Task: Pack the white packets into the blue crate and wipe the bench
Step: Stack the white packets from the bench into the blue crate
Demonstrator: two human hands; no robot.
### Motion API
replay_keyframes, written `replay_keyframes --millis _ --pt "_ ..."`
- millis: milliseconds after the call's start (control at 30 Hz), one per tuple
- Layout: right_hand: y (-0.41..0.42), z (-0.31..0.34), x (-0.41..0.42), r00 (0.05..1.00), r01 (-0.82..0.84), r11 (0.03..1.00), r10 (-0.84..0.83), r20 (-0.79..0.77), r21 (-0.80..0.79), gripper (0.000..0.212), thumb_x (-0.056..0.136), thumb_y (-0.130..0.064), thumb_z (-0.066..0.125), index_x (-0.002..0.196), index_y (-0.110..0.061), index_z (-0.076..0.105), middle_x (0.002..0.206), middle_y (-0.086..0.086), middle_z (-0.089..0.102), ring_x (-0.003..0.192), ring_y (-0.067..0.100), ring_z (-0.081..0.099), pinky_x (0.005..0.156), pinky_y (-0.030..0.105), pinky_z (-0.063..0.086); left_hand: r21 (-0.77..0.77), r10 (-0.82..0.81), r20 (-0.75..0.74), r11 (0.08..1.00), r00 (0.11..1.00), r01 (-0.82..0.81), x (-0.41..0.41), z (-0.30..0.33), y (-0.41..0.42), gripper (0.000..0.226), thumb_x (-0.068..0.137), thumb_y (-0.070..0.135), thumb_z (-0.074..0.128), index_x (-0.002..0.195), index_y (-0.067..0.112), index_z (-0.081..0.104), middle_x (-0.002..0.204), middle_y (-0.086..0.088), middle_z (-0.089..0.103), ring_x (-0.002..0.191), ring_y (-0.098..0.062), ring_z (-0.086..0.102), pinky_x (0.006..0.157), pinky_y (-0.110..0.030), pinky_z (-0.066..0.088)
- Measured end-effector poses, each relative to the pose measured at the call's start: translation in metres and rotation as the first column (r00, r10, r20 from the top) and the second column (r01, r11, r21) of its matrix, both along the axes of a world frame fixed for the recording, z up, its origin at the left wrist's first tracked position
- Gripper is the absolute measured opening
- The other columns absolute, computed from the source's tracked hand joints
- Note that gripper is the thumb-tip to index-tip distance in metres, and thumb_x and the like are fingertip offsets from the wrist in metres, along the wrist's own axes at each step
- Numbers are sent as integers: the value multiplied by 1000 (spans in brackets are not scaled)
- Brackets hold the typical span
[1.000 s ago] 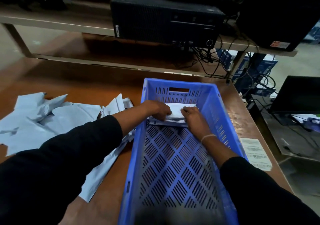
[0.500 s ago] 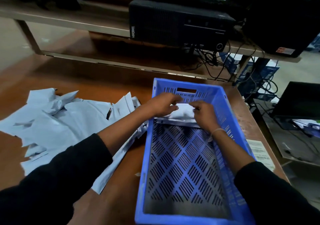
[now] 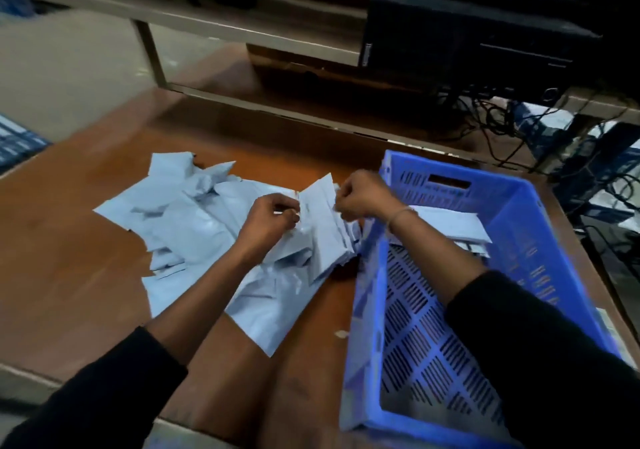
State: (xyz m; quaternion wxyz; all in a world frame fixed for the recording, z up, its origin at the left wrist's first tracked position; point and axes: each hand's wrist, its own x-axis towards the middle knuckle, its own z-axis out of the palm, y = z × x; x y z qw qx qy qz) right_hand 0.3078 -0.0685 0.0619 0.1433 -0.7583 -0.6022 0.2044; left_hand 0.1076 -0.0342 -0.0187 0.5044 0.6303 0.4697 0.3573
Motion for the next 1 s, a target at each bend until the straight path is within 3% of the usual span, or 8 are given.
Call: replay_keyframes --millis 100,267,367,500,600,767,900,1000 --pt "25 -21 -22 995 21 973 1 97 -229 20 74 -23 79 78 -7 67 70 11 71 65 28 70 61 32 57 -33 7 22 999 1000 -7 -12 0 -2 18 89 4 68 104 10 75 101 -9 76 91 -27 76 92 -47 61" --pt "44 -50 -31 982 156 959 -125 140 -237 43 65 -26 86 100 -9 68 93 10 75 71 24 72 55 25 52 -62 -22 48 998 999 25 -22 -1 -2 18 87 7 70 104 12 74 101 -10 77 90 -25 77 94 -49 60" --pt "45 -45 -32 986 156 954 -135 96 -258 24 78 -24 82 90 -7 68 94 13 74 77 25 71 61 29 56 -111 -9 95 994 995 19 -25 1 3 20 80 15 70 100 18 72 100 -11 77 92 -24 77 95 -49 60" --pt "45 -18 -15 960 263 964 -257 111 -47 24 77 -13 67 59 -6 54 65 12 56 70 28 64 46 25 38 -208 7 185 978 983 32 -13 6 13 21 81 19 76 98 12 65 99 -18 75 90 -30 73 92 -44 60" --pt "40 10 -2 951 271 962 -264 -160 22 20 79 0 61 63 -6 52 64 12 48 62 21 50 52 29 38 -263 12 191 964 981 39 3 8 22 28 91 29 77 104 7 64 91 -13 69 77 -21 66 75 -34 59" --pt "29 27 -9 832 261 962 -268 -486 -85 8 90 3 64 85 -1 67 77 12 62 66 21 58 54 28 53 -301 7 297 950 955 86 11 12 34 41 91 29 78 126 13 66 118 -1 75 104 -22 73 82 -35 62" --pt "47 -10 -11 876 272 945 -320 -360 -179 17 95 1 56 78 -4 59 78 18 59 47 16 59 44 23 48 -209 79 206 977 975 -35 -7 9 45 51 86 21 82 131 10 60 123 -5 72 109 -22 71 95 -44 59" --pt "56 -38 -14 960 224 945 -256 -113 -237 26 90 -11 66 71 -17 49 73 7 53 57 19 55 49 28 48 -108 62 131 993 990 -48 -24 11 48 47 91 17 76 133 10 56 124 -2 70 110 -21 69 93 -35 57"
